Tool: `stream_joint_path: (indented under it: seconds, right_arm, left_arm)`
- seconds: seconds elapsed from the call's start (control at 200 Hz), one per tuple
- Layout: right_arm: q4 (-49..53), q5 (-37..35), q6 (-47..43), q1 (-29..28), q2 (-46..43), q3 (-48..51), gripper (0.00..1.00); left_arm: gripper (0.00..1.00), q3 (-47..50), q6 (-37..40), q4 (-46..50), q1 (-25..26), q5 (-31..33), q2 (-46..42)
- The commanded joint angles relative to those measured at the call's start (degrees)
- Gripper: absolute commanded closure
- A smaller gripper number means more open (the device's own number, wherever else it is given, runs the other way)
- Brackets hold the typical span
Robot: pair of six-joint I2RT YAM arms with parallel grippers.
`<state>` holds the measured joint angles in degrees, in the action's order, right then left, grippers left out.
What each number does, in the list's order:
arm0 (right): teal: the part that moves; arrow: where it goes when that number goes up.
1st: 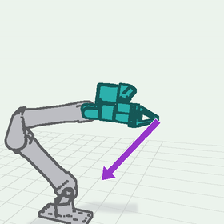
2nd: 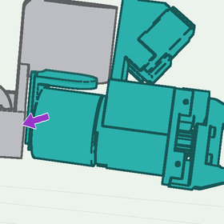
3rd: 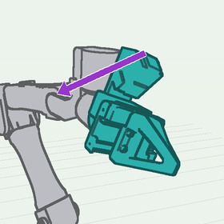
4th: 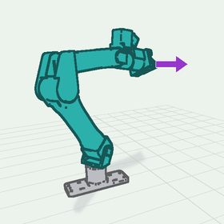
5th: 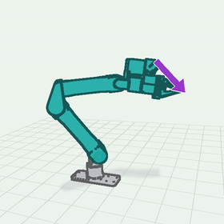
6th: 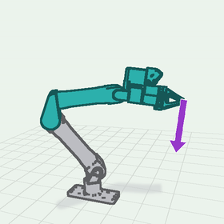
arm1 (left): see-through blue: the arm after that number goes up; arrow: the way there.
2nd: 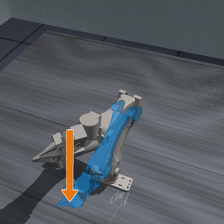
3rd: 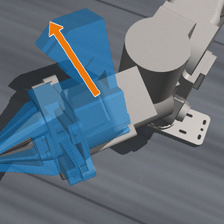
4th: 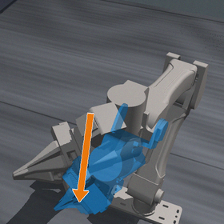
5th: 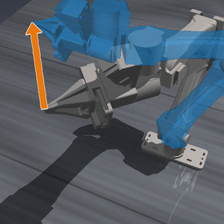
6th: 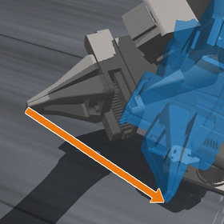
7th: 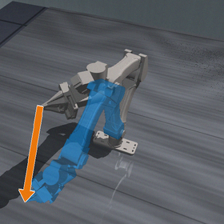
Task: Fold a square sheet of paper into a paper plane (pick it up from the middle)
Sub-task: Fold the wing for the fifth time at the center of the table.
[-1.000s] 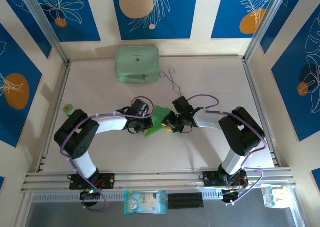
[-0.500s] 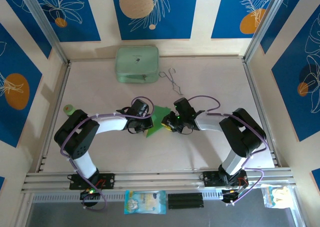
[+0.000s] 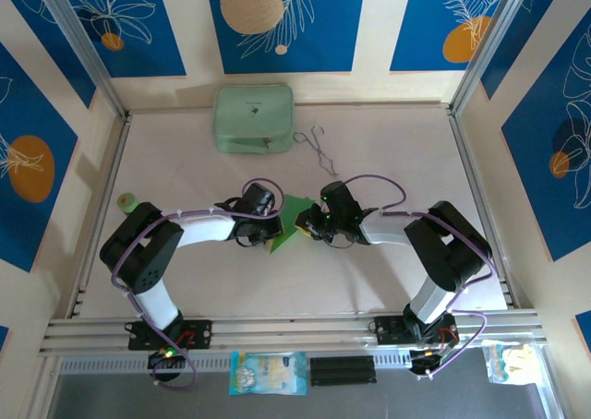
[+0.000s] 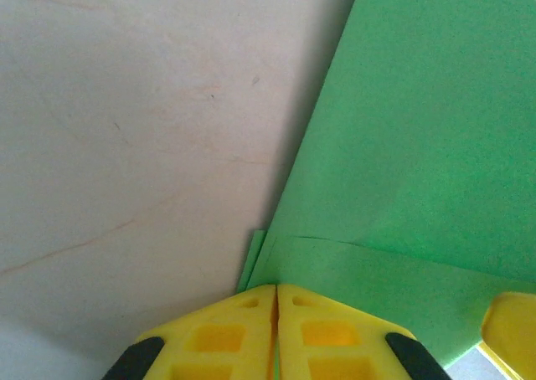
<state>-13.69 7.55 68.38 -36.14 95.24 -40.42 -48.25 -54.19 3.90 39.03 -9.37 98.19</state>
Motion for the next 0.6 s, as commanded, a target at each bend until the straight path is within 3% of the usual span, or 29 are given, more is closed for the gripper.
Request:
stream_joint_path:
  seconds: [0.0, 0.355, 0.595]
  right_arm:
    - [-1.47, 0.62, -1.06, 0.42, 0.19, 0.31, 0.77]
    - [-0.41, 4.68, 1.42, 2.89, 3.23, -1.55, 0.84]
    - [1.69, 3.38, 0.42, 3.44, -0.07, -1.26, 0.98]
  left_arm:
    - [0.89, 1.14, -0.29, 5.74, 0.29, 1.02, 0.55]
    - [0.88, -1.21, 1.30, 8.24, 0.34, 1.94, -0.63]
    - [0.72, -3.81, 5.76, 9.50, 0.23, 3.74, -6.17]
